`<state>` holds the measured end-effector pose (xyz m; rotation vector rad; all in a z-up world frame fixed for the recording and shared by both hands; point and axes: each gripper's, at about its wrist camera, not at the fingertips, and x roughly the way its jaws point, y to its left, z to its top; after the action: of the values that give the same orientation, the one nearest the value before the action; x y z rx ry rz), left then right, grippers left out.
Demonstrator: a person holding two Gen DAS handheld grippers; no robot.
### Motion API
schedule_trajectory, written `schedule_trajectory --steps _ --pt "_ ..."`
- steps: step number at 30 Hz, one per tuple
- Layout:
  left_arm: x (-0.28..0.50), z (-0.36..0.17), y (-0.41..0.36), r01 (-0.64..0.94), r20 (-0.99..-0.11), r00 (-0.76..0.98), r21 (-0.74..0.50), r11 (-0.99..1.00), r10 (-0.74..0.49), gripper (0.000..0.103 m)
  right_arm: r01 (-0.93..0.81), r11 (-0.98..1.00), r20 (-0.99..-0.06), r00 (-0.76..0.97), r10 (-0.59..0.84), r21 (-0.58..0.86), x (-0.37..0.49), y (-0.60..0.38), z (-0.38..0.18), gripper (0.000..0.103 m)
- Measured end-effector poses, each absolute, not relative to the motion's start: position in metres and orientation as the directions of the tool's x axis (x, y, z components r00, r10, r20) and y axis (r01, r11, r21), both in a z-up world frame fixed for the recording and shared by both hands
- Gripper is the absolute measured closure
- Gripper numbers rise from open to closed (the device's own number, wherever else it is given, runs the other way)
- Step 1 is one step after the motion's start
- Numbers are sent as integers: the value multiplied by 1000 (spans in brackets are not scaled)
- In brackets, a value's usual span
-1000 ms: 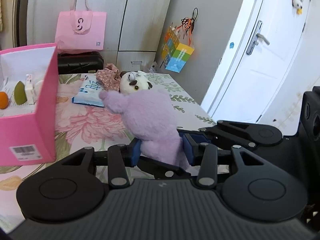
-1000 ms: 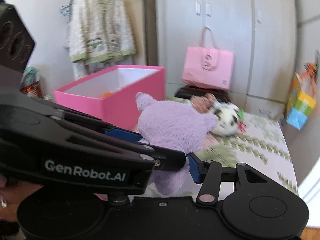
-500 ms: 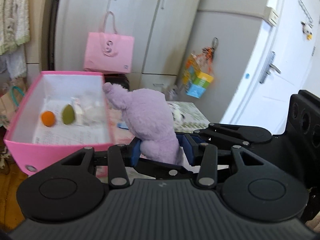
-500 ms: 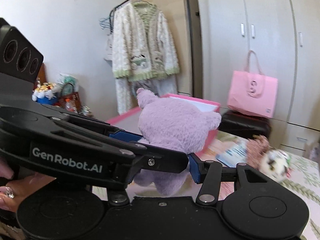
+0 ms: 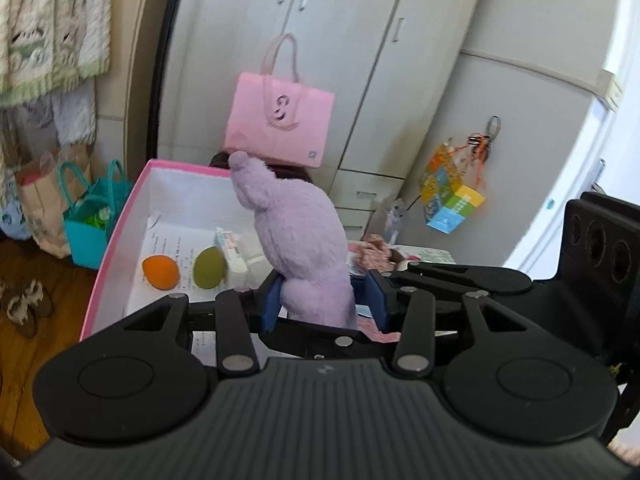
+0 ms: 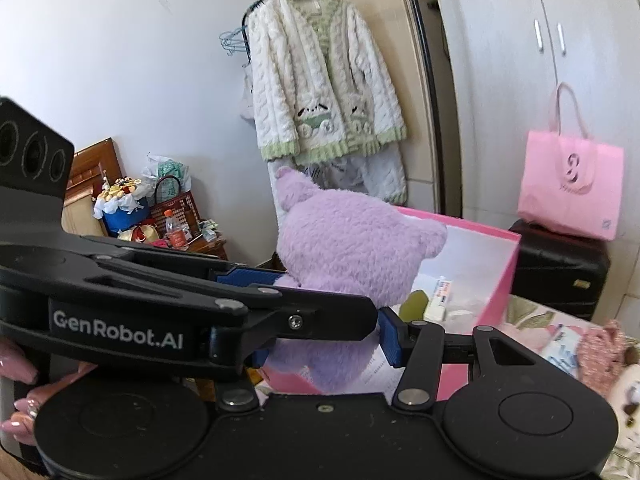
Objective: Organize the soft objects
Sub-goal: 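Carry the purple plush with both grippers and lower it into the pink box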
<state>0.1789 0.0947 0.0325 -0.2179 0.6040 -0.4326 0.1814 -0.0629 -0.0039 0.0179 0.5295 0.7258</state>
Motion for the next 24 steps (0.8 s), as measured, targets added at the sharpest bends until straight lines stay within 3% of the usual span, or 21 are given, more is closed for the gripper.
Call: schedule_trajectory --steps 12,24 --pt "247 -15 128 177 -620 631 -469 865 -465 61 -649 714 -643 433 632 264 258 -30 -37 46" --pt "278 -37 133 94 -684 575 -489 867 -448 58 -694 699 -752 364 549 175 291 -9 -50 45"
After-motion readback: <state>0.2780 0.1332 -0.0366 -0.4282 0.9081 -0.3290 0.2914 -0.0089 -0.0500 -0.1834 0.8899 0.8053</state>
